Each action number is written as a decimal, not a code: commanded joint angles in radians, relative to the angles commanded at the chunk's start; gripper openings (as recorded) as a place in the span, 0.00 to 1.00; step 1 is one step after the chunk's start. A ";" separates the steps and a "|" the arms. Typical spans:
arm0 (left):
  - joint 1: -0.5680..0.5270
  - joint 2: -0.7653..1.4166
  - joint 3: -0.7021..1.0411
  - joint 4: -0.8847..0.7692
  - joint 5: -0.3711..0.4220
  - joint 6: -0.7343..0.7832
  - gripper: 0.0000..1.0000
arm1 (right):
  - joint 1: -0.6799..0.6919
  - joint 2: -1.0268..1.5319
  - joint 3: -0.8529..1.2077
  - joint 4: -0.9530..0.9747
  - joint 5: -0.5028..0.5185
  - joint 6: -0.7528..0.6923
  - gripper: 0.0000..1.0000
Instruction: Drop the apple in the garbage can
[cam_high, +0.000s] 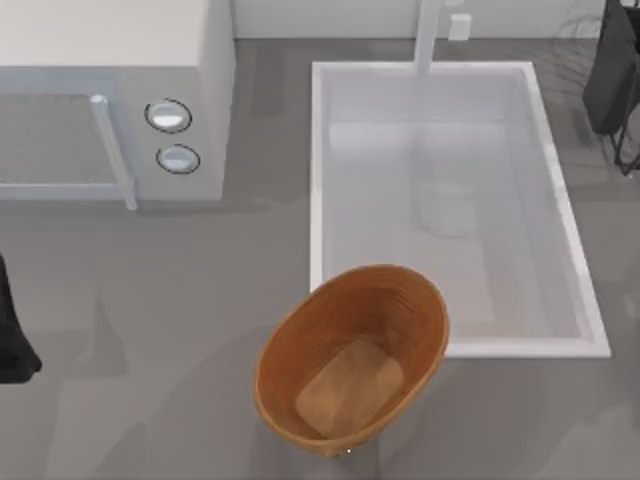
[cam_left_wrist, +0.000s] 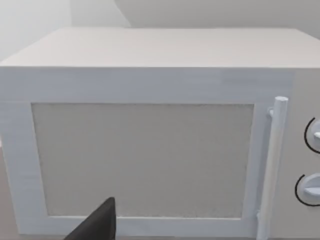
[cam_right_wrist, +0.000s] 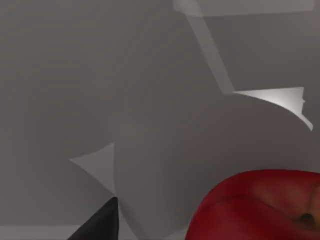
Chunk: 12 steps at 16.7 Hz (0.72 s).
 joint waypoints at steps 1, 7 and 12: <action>0.000 0.000 0.000 0.000 0.000 0.000 1.00 | 0.000 0.000 0.000 0.000 0.000 0.000 1.00; 0.000 0.000 0.000 0.000 0.000 0.000 1.00 | 0.000 0.000 0.000 0.000 0.000 0.000 0.55; 0.000 0.000 0.000 0.000 0.000 0.000 1.00 | 0.000 0.000 0.000 0.000 0.000 0.000 0.17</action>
